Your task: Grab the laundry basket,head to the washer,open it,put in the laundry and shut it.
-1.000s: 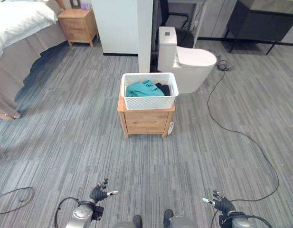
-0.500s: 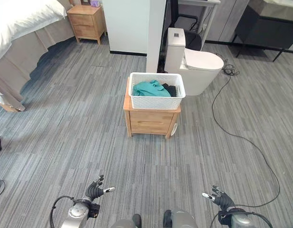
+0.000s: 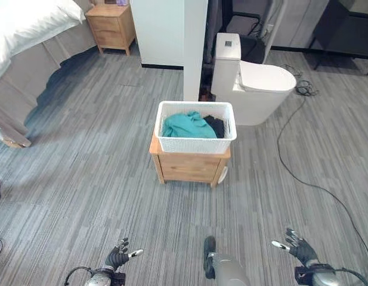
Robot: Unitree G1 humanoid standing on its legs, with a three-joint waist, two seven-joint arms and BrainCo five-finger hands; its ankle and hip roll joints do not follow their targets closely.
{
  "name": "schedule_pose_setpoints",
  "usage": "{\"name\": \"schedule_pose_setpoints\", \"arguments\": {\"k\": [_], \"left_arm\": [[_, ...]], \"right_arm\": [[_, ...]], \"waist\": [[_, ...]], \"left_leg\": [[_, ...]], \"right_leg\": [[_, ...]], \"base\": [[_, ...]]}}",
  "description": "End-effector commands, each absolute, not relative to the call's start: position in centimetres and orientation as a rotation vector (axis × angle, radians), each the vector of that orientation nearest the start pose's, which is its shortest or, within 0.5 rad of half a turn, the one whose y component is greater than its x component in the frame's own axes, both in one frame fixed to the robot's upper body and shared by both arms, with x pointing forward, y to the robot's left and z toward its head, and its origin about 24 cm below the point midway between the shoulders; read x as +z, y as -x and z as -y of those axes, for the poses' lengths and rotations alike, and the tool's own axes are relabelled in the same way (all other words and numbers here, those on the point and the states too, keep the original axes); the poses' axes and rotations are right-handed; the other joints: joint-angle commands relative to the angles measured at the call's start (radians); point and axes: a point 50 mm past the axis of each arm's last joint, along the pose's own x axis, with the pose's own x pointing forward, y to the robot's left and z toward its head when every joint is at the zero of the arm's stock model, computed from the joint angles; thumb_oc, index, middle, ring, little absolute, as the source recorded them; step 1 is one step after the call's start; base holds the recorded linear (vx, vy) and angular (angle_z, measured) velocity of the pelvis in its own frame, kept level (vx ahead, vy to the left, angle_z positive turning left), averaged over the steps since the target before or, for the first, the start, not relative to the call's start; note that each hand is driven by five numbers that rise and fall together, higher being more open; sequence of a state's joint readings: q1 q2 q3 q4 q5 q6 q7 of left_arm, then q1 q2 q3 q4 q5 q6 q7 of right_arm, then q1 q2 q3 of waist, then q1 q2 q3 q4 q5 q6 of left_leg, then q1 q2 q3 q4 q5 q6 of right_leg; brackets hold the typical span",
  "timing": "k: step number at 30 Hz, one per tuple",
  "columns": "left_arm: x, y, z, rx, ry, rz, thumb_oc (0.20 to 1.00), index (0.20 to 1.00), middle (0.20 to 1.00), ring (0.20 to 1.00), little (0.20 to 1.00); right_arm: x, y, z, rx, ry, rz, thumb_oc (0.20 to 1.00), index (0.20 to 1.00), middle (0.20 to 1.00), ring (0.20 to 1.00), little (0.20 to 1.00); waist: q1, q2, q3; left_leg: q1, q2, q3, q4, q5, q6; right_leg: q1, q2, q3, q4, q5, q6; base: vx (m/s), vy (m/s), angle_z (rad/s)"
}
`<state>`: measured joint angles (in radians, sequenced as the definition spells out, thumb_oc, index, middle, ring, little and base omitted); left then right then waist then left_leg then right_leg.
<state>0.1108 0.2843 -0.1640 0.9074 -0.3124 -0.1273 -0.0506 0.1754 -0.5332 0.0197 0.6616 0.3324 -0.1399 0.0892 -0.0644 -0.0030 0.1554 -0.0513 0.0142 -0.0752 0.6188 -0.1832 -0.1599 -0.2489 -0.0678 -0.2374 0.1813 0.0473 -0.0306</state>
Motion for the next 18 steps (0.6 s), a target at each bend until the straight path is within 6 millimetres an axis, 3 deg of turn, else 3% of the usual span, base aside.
{"name": "schedule_pose_setpoints", "arguments": {"k": [1, 2, 3, 4, 5, 6, 8, 9, 11, 14, 18], "left_arm": [[-11.7, -15.9, -23.9, 0.077, -0.068, -0.768, 1.000, 1.000, 1.000, 1.000, 1.000], [-11.3, -16.7, -24.3, 0.079, -0.106, -0.753, 1.000, 1.000, 1.000, 1.000, 1.000], [-10.9, -17.1, -24.8, 0.092, -0.121, -0.734, 1.000, 1.000, 1.000, 1.000, 1.000], [-10.9, -17.1, -24.8, 0.093, -0.121, -0.734, 1.000, 1.000, 1.000, 1.000, 1.000], [-10.8, -17.2, -25.1, 0.104, -0.124, -0.729, 1.000, 1.000, 1.000, 1.000, 1.000], [-10.6, -17.5, -25.8, 0.117, -0.162, -0.726, 1.000, 1.000, 1.000, 1.000, 1.000], [-10.2, -17.9, -26.3, 0.130, -0.189, -0.704, 1.000, 1.000, 1.000, 1.000, 1.000], [-9.9, -18.0, -26.6, 0.136, -0.197, -0.690, 1.000, 1.000, 1.000, 1.000, 1.000], [-9.7, -18.0, -26.8, 0.137, -0.200, -0.685, 1.000, 1.000, 1.000, 1.000, 1.000], [-9.6, -17.4, -27.3, 0.147, -0.202, -0.682, 1.000, 1.000, 1.000, 1.000, 1.000], [-9.1, -18.0, -27.3, 0.112, -0.228, -0.660, 1.000, 1.000, 1.000, 1.000, 1.000]], "right_arm": [[-4.5, -17.2, 32.8, -0.191, 0.239, -0.529, 1.000, 1.000, 1.000, 1.000, 1.000], [-4.3, -17.8, 32.3, -0.152, 0.253, -0.522, 1.000, 1.000, 1.000, 1.000, 1.000], [-4.3, -17.8, 31.9, -0.124, 0.258, -0.521, 1.000, 1.000, 1.000, 1.000, 1.000], [-4.3, -17.8, 31.9, -0.124, 0.258, -0.521, 1.000, 1.000, 1.000, 1.000, 1.000], [-4.2, -17.9, 31.8, -0.115, 0.259, -0.514, 1.000, 1.000, 1.000, 1.000, 1.000], [-3.9, -18.1, 31.4, -0.086, 0.277, -0.496, 1.000, 1.000, 1.000, 1.000, 1.000], [-3.7, -18.3, 31.2, -0.081, 0.286, -0.478, 1.000, 1.000, 1.000, 1.000, 1.000], [-3.3, -18.6, 31.5, -0.079, 0.321, -0.469, 1.000, 1.000, 1.000, 1.000, 1.000], [-3.1, -19.0, 31.3, -0.059, 0.344, -0.463, 1.000, 1.000, 1.000, 1.000, 1.000], [-2.9, -19.9, 30.3, -0.001, 0.367, -0.449, 1.000, 1.000, 1.000, 1.000, 1.000], [-3.1, -20.3, 29.6, -0.002, 0.363, -0.440, 1.000, 1.000, 1.000, 1.000, 1.000]], "waist": [[0.017, -0.060, 0.084], [0.024, -0.067, 0.097], [0.032, -0.062, 0.101], [0.030, -0.065, 0.099], [0.039, -0.060, 0.098], [0.057, -0.049, 0.096], [0.066, -0.029, 0.088], [0.082, -0.027, 0.076], [0.087, -0.023, 0.070], [0.109, -0.021, 0.049], [0.119, -0.052, 0.046]], "left_leg": [[-0.104, -0.031, 0.084, 0.179, 0.278, 0.025], [-0.186, 0.004, 0.111, 0.127, 0.259, 0.061], [-0.211, 0.033, 0.132, 0.052, 0.241, 0.069], [-0.211, 0.030, 0.132, 0.048, 0.245, 0.069], [-0.232, 0.060, 0.146, -0.080, 0.231, 0.077], [-0.224, 0.131, 0.164, -0.380, 0.260, 0.073], [-0.227, 0.188, 0.168, -0.587, 0.356, 0.045], [-0.249, 0.211, 0.135, -0.657, 0.375, 0.031], [-0.247, 0.212, 0.133, -0.654, 0.388, 0.023], [-0.225, 0.186, 0.080, -0.561, 0.366, 0.039], [-0.263, 0.103, 0.120, -0.389, 0.245, 0.083]], "right_leg": [[0.083, -0.029, 0.032, -0.042, -0.030, 0.089], [0.098, -0.019, 0.027, -0.049, -0.053, 0.082], [0.113, -0.012, 0.018, -0.056, -0.065, 0.085], [0.111, -0.015, 0.018, -0.056, -0.064, 0.085], [0.130, -0.013, 0.017, -0.072, -0.079, 0.097], [0.164, -0.004, 0.021, -0.087, -0.102, 0.115], [0.187, 0.004, 0.024, -0.093, -0.129, 0.128], [0.222, -0.018, 0.040, -0.096, -0.143, 0.144], [0.245, -0.023, 0.054, -0.093, -0.155, 0.154], [0.270, -0.043, 0.097, -0.057, -0.174, 0.173], [0.271, -0.136, 0.117, 0.031, -0.142, 0.215]], "base": [[0.12, -0.188, 0.00], [0.20, -0.131, -0.11], [0.20, -0.134, -0.14], [0.21, -0.014, 0.11], [0.35, 0.102, 0.11], [0.45, 0.162, -0.01], [0.49, 0.250, -0.30], [0.41, 0.222, -0.31], [0.41, 0.261, -0.32], [0.32, 0.246, -0.68], [0.30, 0.300, -0.35]]}}
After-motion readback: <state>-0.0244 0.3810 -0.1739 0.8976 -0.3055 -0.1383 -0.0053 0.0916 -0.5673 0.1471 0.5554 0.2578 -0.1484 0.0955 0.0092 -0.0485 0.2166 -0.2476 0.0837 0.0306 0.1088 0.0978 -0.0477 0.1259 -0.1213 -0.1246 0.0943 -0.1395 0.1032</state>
